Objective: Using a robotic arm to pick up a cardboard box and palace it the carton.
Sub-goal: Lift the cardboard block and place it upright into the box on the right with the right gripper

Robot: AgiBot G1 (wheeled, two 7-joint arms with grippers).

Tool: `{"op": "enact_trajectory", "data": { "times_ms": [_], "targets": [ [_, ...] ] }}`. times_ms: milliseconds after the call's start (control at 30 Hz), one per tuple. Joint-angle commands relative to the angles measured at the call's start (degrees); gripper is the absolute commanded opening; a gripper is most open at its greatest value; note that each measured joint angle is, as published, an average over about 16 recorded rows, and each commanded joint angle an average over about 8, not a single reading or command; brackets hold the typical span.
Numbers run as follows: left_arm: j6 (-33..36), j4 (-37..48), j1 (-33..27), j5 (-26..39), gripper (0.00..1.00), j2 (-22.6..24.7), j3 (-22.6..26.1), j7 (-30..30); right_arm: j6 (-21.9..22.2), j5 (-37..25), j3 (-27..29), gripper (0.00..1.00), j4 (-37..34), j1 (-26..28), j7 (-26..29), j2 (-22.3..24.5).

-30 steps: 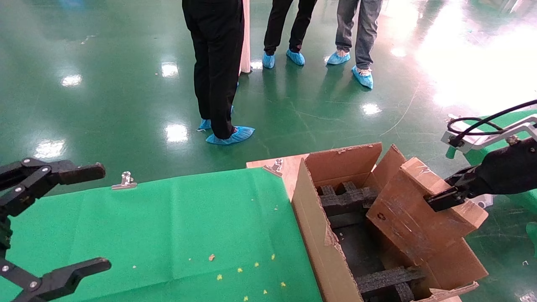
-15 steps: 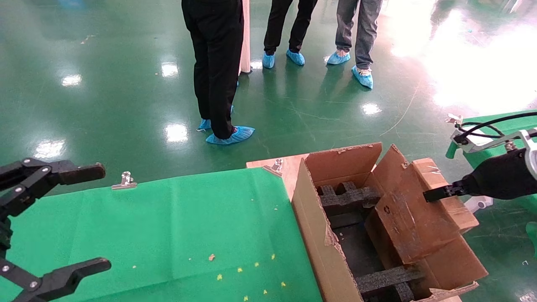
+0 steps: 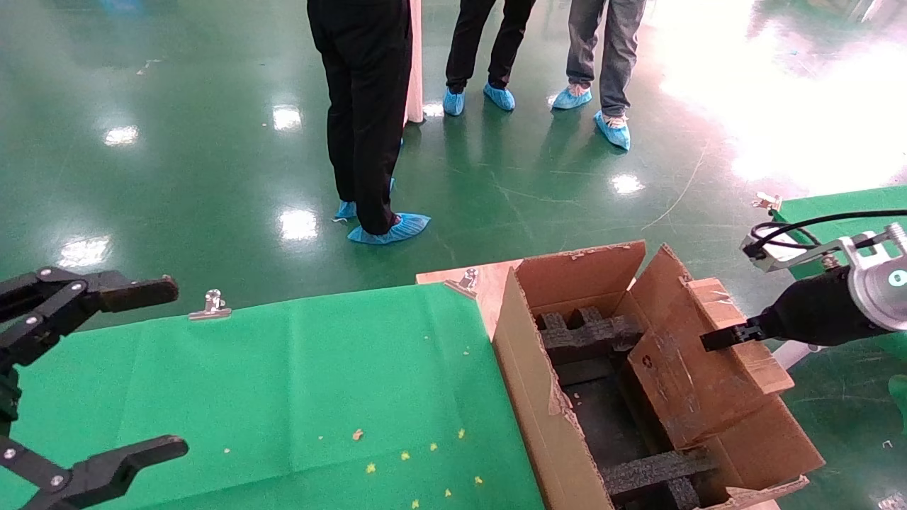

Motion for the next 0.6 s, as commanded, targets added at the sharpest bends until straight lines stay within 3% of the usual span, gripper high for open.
{"op": "enact_trajectory", "data": {
  "times_ms": [33, 600],
  "targets": [
    [0.0, 0.0, 0.0, 0.0, 1.0, 0.0, 0.0, 0.0, 0.9, -0.2, -0.2, 0.0, -0.3, -0.8, 0.0, -0.4],
    [0.0, 0.0, 0.0, 0.0, 1.0, 0.0, 0.0, 0.0, 4.8, 2.2, -0.5, 0.0, -6.1, -7.9, -1.3, -5.7]
  ]
}}
